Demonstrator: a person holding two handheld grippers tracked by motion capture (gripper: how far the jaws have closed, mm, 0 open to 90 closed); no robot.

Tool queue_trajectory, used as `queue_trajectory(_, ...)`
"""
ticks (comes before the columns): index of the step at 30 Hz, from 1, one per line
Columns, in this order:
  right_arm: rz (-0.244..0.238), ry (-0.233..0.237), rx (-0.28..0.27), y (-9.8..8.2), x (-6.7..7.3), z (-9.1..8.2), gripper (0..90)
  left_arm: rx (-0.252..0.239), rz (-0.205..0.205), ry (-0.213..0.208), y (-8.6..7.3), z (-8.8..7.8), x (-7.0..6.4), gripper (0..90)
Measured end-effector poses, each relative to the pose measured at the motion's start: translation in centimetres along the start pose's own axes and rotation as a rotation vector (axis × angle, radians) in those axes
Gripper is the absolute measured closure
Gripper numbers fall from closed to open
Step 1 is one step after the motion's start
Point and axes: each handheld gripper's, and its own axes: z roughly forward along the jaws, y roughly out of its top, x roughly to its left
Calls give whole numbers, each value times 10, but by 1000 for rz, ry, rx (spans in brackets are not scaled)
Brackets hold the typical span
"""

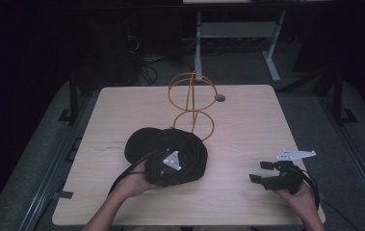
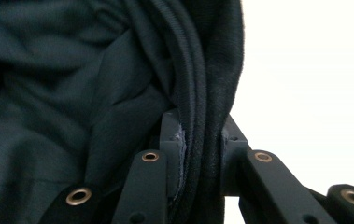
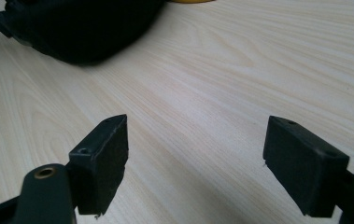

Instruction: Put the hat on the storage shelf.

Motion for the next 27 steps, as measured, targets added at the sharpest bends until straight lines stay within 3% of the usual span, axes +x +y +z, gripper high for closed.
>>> queue_trajectory(5,-7,-6,-27,2,3,-3,218,-97,-30,-34,12,-17,-4,769)
queue_trajectory(12,-38,-15,-62,7,10,-5,210,-186,-13,-79,26,-33,-11,768)
queue_trajectory(13,-51,-19,-83,9,13,-7,212,-218,-8,-95,31,-36,-13,767)
queue_trajectory(16,-50,-11,-107,11,15,-10,205,-247,-9,-111,36,-40,-14,767)
queue_trajectory(19,-64,7,-149,14,21,-14,207,-305,-14,-145,45,-46,-15,765)
queue_trajectory(23,-95,32,-175,16,27,-17,220,-336,-8,-166,57,-49,-15,764)
queue_trajectory(27,-110,52,-204,18,33,-19,218,-336,6,-173,68,-48,-16,764)
